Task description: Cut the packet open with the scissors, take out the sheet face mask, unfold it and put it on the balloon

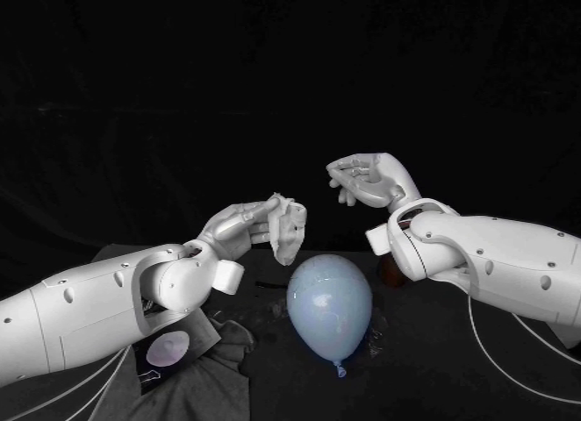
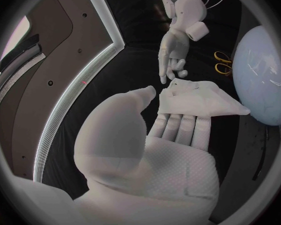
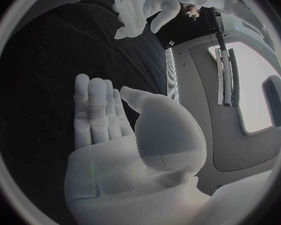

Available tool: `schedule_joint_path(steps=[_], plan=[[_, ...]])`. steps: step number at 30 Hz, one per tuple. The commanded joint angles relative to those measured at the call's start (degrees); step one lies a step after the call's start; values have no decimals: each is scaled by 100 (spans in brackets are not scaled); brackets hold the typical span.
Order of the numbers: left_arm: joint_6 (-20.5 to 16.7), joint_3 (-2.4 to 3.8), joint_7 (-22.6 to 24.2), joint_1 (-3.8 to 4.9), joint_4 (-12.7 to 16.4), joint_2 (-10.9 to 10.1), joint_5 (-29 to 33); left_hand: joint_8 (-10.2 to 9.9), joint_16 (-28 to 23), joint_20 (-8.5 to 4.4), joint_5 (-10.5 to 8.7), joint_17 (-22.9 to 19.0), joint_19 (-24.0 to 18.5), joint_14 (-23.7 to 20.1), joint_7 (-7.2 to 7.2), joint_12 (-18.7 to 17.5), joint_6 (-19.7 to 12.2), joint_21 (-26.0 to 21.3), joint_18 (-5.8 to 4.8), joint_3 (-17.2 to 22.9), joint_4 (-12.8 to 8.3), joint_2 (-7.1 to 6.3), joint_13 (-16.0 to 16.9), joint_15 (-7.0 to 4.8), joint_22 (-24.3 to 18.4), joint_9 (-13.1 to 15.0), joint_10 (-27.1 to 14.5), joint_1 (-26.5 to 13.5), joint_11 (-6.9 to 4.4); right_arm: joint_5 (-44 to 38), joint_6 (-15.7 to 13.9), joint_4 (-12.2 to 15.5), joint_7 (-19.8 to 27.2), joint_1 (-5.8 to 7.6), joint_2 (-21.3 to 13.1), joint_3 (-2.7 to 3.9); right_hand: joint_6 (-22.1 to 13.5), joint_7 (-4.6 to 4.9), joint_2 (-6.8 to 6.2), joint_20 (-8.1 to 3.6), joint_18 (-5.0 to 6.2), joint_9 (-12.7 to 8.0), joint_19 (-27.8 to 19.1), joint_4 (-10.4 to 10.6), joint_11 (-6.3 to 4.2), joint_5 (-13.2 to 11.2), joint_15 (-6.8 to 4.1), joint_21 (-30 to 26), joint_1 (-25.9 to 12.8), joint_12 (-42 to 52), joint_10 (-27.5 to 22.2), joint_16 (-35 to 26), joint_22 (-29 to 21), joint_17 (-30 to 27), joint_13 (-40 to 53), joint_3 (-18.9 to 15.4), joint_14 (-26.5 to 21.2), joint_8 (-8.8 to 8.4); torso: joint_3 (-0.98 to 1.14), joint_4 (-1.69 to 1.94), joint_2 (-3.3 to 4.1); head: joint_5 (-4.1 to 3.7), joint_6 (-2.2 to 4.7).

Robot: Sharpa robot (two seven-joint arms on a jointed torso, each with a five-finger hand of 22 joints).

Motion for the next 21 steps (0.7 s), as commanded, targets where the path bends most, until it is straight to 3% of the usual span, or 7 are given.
schedule_joint_path(steps=[1, 3, 6, 10, 21], plan=[[359, 26, 465, -2, 39, -47, 603, -46, -28, 10, 10, -4, 48, -41, 290, -24, -72, -44, 104, -201, 246, -28, -2, 13, -9, -13, -68, -240, 4, 551, -112, 298, 363, -75, -188, -25, 71, -22, -14, -27, 30, -13, 87, -142, -21, 0, -34, -24, 129, -160, 163, -58, -42, -19, -240, -17, 45, -50, 4, 1, 1, 48, -65], [421, 44, 522, -8, 62, -92, 697, -74, -49, 13, 13, -2, 48, -58, 280, -20, -153, -100, 98, -460, 518, -16, 0, 19, -10, -18, -117, -491, 8, 596, -113, 488, 386, -140, -320, -39, 89, -24, -32, -37, 32, -16, 100, -210, -36, 5, -43, -22, 183, -184, 205, -72, -43, -20, -289, -18, 55, -58, 5, 4, 8, 68, -70], [473, 89, 604, -22, 131, -186, 813, -106, -68, 16, 12, 3, 32, -69, 279, -23, -281, -171, 89, -723, 536, 96, 0, 28, -8, -30, -166, -775, 18, 667, -72, 783, 439, -236, -508, -63, 167, -47, -29, -81, 35, -33, 219, -376, -71, 26, -87, 59, 294, -238, 370, -51, -3, -1, -438, -45, 208, -86, 5, 2, 10, 152, -152], [500, 133, 690, -31, 224, -301, 922, -123, -74, 11, 13, 9, 96, -62, 304, -23, -362, -174, 104, -851, 534, 200, 0, 29, 3, -36, -196, -860, 27, 735, -10, 1121, 478, -376, -699, -90, 224, -69, -44, -117, 34, -50, 324, -470, -99, 44, -121, 156, 322, -267, 463, 219, 58, 331, -530, -96, 492, -114, 2, 10, 2, 187, -205], [566, 172, 830, -51, 585, -541, 1059, -241, -107, -10, 13, 20, 398, -81, 381, -48, -778, -136, 117, -1158, 533, 439, -21, 46, -4, -99, -639, -984, 83, 994, 74, 1535, 500, -741, -887, -116, 287, -97, -53, -166, 31, -93, 519, -524, -131, 101, -162, 353, 254, -333, 576, 928, 183, 1198, -690, -167, 1082, -190, 2, 13, 7, 281, -237]])
